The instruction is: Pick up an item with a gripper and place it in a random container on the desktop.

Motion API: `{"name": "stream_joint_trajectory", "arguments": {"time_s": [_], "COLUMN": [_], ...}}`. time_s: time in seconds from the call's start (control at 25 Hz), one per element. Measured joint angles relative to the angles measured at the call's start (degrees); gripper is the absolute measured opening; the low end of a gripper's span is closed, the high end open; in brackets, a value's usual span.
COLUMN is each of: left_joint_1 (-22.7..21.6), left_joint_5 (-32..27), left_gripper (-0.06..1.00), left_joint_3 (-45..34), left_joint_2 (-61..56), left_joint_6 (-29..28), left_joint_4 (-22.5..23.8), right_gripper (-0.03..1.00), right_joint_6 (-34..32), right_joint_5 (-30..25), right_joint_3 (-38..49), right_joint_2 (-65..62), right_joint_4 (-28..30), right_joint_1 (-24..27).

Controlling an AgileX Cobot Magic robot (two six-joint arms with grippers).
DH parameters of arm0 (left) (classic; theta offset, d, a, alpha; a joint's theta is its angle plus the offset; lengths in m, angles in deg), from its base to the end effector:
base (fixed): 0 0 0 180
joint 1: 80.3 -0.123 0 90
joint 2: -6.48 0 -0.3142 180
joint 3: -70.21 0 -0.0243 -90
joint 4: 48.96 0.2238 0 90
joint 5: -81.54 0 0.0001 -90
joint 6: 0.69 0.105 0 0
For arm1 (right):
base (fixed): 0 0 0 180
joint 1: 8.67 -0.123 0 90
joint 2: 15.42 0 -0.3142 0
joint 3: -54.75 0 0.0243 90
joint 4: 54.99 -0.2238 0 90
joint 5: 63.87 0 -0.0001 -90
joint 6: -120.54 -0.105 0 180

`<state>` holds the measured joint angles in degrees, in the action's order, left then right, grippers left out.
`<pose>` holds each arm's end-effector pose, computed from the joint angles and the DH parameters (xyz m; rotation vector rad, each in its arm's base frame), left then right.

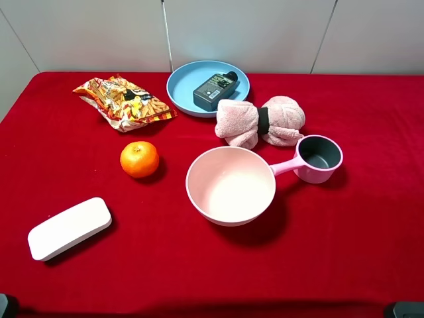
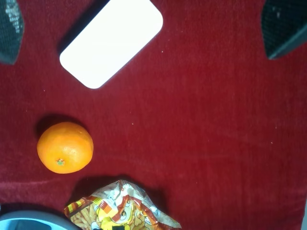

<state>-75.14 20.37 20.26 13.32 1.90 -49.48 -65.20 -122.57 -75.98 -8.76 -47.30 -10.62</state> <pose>-0.0452 0.0032 0.2540 0.1396 2.0542 -0.0387 -0.0449 -0.0135 0.2618 0.0698 1.9932 -0.0730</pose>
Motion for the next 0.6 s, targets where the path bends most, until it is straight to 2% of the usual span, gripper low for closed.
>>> {"name": "stream_joint_trajectory", "arguments": {"time_s": [0.6], "left_joint_1": [0.00], "left_joint_5": [0.00], "left_gripper": [0.99], "left_joint_3": [0.00], "left_joint_2": [0.00], "left_joint_6": [0.00], "left_joint_4": [0.00], "right_gripper": [0.69], "right_joint_6": [0.00], "right_joint_5": [0.12], "right_joint_3": [0.00], "right_joint_2": [0.00], "right_joint_4": [0.00], "right_joint_1": [0.00]}}
